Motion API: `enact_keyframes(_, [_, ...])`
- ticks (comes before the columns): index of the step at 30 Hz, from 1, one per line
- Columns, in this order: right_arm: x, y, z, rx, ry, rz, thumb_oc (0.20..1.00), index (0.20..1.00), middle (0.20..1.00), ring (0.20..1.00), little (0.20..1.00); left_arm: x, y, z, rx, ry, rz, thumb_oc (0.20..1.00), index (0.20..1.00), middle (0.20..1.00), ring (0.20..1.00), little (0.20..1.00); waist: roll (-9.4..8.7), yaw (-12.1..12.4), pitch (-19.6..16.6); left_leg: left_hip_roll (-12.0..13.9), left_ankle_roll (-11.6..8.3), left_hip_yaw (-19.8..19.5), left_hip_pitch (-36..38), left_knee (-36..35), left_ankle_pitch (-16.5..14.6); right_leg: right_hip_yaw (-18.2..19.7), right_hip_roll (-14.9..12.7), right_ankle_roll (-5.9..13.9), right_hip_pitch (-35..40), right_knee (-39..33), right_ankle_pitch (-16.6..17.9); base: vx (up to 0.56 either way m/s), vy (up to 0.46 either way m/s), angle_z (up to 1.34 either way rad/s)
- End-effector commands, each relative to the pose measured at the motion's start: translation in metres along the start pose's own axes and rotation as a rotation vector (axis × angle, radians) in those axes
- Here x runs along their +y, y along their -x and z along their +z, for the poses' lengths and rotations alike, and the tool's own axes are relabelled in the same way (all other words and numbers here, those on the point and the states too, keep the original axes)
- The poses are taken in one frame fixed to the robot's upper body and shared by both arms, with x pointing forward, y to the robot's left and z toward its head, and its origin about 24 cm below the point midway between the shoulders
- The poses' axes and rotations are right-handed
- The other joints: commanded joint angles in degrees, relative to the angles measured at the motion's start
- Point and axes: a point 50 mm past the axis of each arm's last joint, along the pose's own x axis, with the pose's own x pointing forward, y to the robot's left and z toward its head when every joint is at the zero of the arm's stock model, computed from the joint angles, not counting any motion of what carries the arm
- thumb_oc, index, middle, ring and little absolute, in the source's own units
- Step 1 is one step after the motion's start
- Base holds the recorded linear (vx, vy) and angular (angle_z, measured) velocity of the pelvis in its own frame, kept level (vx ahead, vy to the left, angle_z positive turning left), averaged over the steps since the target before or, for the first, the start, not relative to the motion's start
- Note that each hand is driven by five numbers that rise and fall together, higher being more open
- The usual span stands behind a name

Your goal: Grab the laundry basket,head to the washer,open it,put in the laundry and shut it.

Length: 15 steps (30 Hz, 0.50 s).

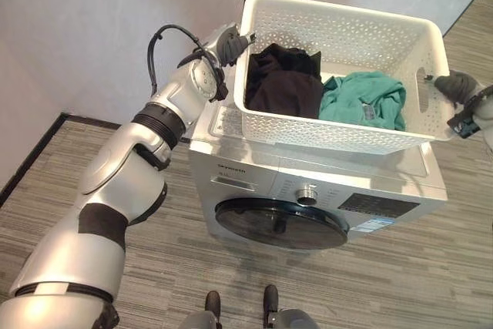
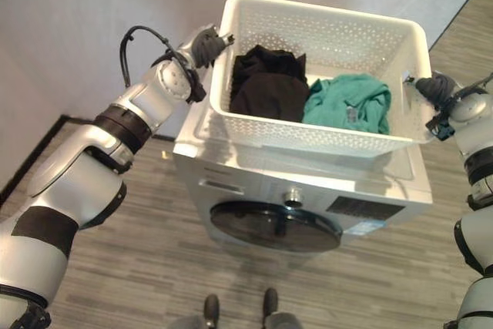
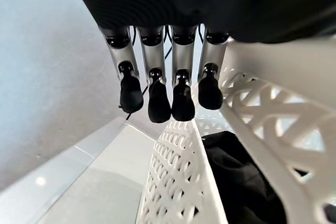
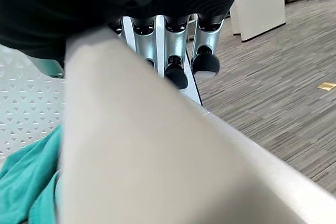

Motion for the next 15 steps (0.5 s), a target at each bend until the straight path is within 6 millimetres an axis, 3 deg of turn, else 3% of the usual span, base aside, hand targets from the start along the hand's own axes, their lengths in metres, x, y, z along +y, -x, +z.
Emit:
enact_keyframes(1, [-0.04,0.026,-0.074,0.327,0.113,-0.15,1.0,1.0,1.0,1.0,1.0,0.043,0.008,-0.039,0.13,-0.025,0.112,1.0,1.0,1.0,1.0,1.0,4.57,2.0,0.6,7.4,-4.71,2.1,3.9,-4.3,0.6,0.9,-0.8,2.37,-1.6,4.7,-5.0,0.0,0.0,0.0])
enact_keyframes(5, [-0.05,0.03,-0.079,0.333,0.005,-0.243,1.0,1.0,1.0,1.0,1.0,0.041,0.01,-0.042,0.11,0.083,0.153,1.0,1.0,1.0,1.0,1.0,4.56,2.2,-0.3,7.6,-4.77,2.2,5.2,-4.4,0.0,0.9,-0.3,2.18,-0.1,4.3,-5.5,0.05,-0.011,0.01])
enact_keyframes(11, [-0.062,0.034,-0.078,0.321,-0.072,-0.339,1.0,1.0,1.0,1.0,1.0,0.054,0.012,-0.041,0.084,0.121,0.235,1.0,1.0,1.0,1.0,1.0,4.55,2.1,-1.1,7.9,-4.93,2.6,6.5,-5.4,-0.1,1.1,0.0,2.23,0.9,3.5,-5.7,0.01,-0.002,-0.01])
enact_keyframes(12, [-0.071,0.036,-0.072,0.27,-0.135,-0.415,1.0,1.0,1.0,1.0,1.0,0.064,0.017,-0.047,0.079,0.136,0.3,1.0,1.0,1.0,1.0,1.0,4.73,1.7,-1.4,7.9,-5.01,3.0,7.1,-5.8,-0.2,1.4,0.0,2.32,1.3,3.3,-5.7,0.02,0.009,-0.03])
enact_keyframes(15, [-0.073,0.038,-0.071,0.216,-0.2,-0.472,1.0,1.0,1.0,1.0,1.0,0.071,0.024,-0.055,0.076,0.147,0.353,1.0,1.0,1.0,1.0,1.0,4.78,1.5,-1.6,7.9,-5.02,3.3,7.4,-6.0,-0.4,1.6,0.0,2.39,1.4,3.3,-5.8,0.0,0.006,-0.11])
